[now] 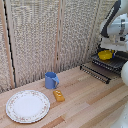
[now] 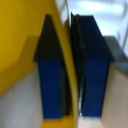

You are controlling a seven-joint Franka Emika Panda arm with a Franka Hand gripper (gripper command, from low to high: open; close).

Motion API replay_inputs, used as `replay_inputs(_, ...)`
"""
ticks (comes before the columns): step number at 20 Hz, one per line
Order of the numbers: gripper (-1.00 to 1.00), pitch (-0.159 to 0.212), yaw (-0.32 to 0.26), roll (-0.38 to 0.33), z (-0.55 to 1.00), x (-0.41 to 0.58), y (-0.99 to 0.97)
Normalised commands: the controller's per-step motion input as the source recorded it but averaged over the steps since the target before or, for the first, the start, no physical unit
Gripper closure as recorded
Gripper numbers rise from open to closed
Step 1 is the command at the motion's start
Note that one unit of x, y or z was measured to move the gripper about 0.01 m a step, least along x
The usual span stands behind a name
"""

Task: Please reach out your grabber to the yellow dish. Tenderly grip the yellow dish using your grabber. Set the yellow dish on the baking sheet. Posit your grabber on the rim of the baking sheet carrying the yellow dish. Mindfully slide the baking sheet with the yellow dish into the oven. Let go of your grabber's hold on the baking sheet's edge when it is entirely in the oven.

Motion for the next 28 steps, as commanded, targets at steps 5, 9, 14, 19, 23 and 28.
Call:
replay_inputs(5, 1.00, -0.153, -0.045, 0.055, 0.15, 0.001, -0.55)
replay_inputs(9, -1.00, -0.082, -0.007, 0.029, -0.01, 0.010, -0.37)
replay_inputs(14, -1.00, 0.022, -0.015, -0.015, -0.05, 0.023, -0.01)
replay_inputs(19, -1.00, 0.028, -0.025, -0.065, 0.27, 0.010, 0.02)
replay_inputs(23, -1.00, 0.035, 0.098, -0.070, 0.77, -0.037, 0.20)
replay_inputs(28, -1.00, 0.102, 0.174, -0.023, 0.76, -0.025, 0.41)
